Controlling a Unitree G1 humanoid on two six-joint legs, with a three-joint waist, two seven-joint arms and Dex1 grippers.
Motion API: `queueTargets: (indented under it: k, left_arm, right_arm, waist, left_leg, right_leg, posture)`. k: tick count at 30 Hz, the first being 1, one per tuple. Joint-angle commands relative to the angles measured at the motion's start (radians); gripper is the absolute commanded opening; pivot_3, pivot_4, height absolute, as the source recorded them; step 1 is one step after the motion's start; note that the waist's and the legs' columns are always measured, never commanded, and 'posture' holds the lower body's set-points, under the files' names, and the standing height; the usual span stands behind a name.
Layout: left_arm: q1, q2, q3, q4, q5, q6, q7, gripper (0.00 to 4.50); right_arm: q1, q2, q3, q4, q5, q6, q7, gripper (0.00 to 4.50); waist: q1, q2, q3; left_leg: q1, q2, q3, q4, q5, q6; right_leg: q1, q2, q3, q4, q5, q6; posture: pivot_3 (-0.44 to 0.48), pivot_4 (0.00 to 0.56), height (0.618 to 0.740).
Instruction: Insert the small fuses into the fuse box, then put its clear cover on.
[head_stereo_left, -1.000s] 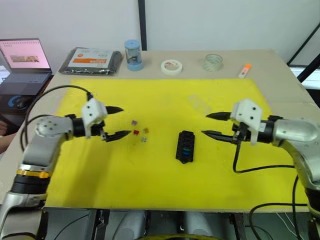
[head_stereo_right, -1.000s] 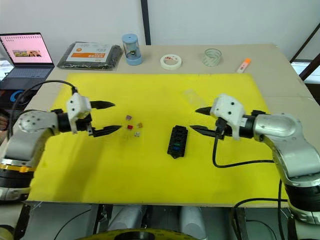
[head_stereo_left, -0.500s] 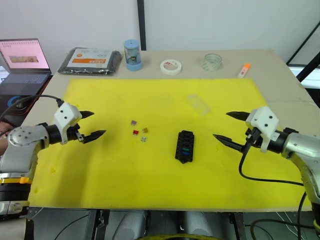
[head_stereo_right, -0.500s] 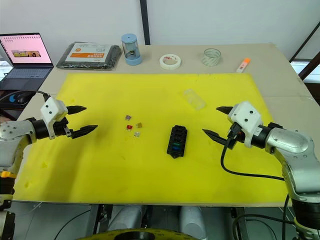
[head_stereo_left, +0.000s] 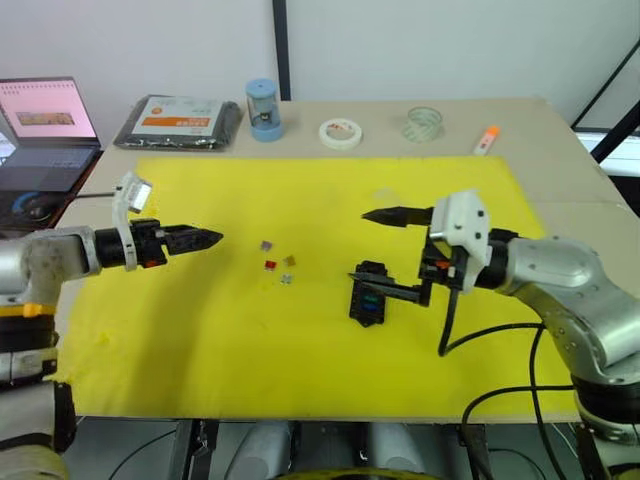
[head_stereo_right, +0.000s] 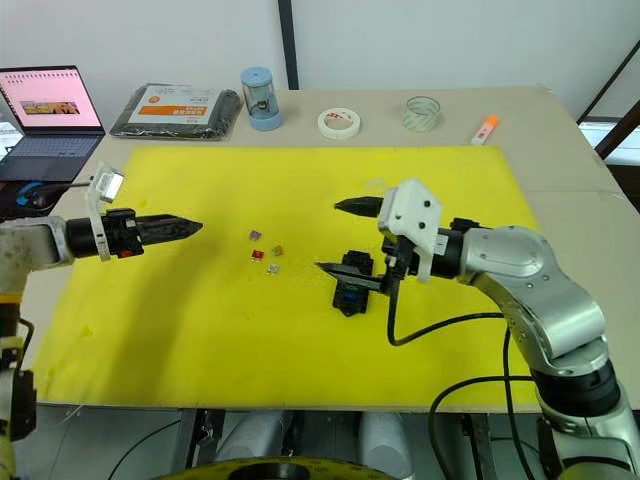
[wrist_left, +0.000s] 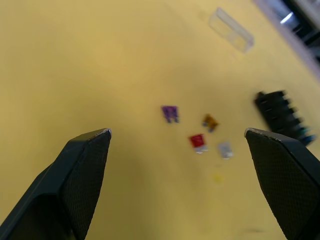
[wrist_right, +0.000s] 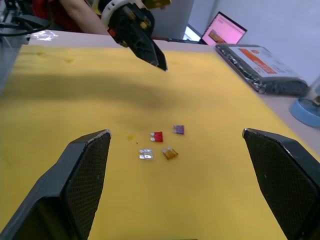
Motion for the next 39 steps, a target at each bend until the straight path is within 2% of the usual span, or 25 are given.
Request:
queueTargets:
  k: [1,3,8,11,15,20,27,33,39]
  left_arm:
    - [-0.106,-0.031,0.094,0.170,-0.074,0.306,0.045,4.50]
    - [-0.142,-0.062,0.125,0.253,-0.068,0.366,0.085,4.50]
    - [-0.216,-0.140,0.188,0.391,-0.046,0.378,0.166,4.50]
    - [-0.218,-0.175,0.165,0.393,-0.040,0.341,0.180,4.50]
    - [-0.230,-0.238,0.131,0.428,0.000,0.200,0.188,4.50]
    - [-0.250,-0.287,0.122,0.487,0.020,0.143,0.189,4.50]
    - [-0.311,-0.311,0.118,0.632,0.063,0.085,0.196,4.50]
    - [-0.325,-0.316,0.041,0.621,0.073,0.166,0.131,4.50]
    - [-0.338,-0.329,0.001,0.642,0.098,0.151,0.102,4.50]
  right_arm:
    - [-0.048,0.022,0.025,-0.032,0.014,0.010,-0.027,4.47]
    - [-0.052,0.025,0.044,-0.037,0.013,0.017,-0.030,4.47]
    - [-0.054,0.010,0.073,-0.041,-0.003,0.018,-0.023,4.47]
    - [-0.054,0.004,0.079,-0.039,-0.012,0.012,-0.023,4.47]
    - [-0.058,0.000,0.093,-0.035,-0.032,-0.003,-0.022,4.47]
    - [-0.074,0.015,0.092,-0.053,-0.011,0.035,-0.045,4.47]
    - [-0.084,0.016,0.096,-0.063,-0.006,0.057,-0.056,4.47]
    - [-0.087,0.025,0.103,-0.068,-0.007,0.066,-0.070,4.47]
    - [-0.081,0.032,0.109,-0.069,-0.011,0.067,-0.074,4.47]
  waist:
    - [-0.001,0.000,0.000]
    - [-0.003,-0.001,-0.001]
    - [-0.003,-0.003,-0.001]
    - [-0.001,-0.003,-0.001]
    - [0.001,-0.004,-0.001]
    - [0.002,-0.004,-0.001]
    - [0.007,-0.004,-0.001]
    - [0.008,-0.004,-0.002]
    - [0.008,-0.004,-0.002]
  left_leg:
    - [0.000,0.000,0.000,0.000,0.000,0.000]
    - [0.000,0.000,0.000,0.000,0.000,0.000]
    - [-0.001,0.000,0.000,0.001,0.000,-0.001]
    - [-0.001,0.000,0.000,0.001,0.001,-0.001]
    - [-0.001,0.000,0.000,0.000,0.001,-0.001]
    - [-0.001,0.000,0.000,0.000,0.001,-0.001]
    - [-0.001,-0.001,0.000,0.001,0.001,-0.001]
    - [-0.001,-0.001,0.000,0.001,0.001,-0.001]
    - [-0.001,-0.002,0.000,0.000,0.001,-0.001]
  right_leg:
    - [0.000,0.000,0.000,0.000,0.000,0.000]
    - [0.000,0.001,0.000,0.001,0.000,0.000]
    - [-0.001,0.000,0.000,0.001,0.000,0.000]
    - [-0.001,0.000,0.001,0.001,0.000,0.000]
    - [-0.002,-0.001,0.001,0.001,0.000,0.000]
    - [-0.002,-0.002,0.001,0.001,0.000,0.000]
    - [-0.001,-0.002,0.001,0.001,0.000,0.000]
    - [-0.001,-0.002,0.001,0.001,0.000,0.000]
    - [-0.001,-0.002,0.001,0.001,0.000,0.000]
  posture:
    - [0.000,0.150,0.740]
    - [0.000,0.150,0.740]
    - [0.000,0.150,0.740]
    - [0.000,0.150,0.740]
    - [0.000,0.150,0.740]
    - [0.000,0.150,0.740]
    - [0.000,0.150,0.740]
    - [0.000,0.150,0.740]
    - [0.000,0.150,0.740]
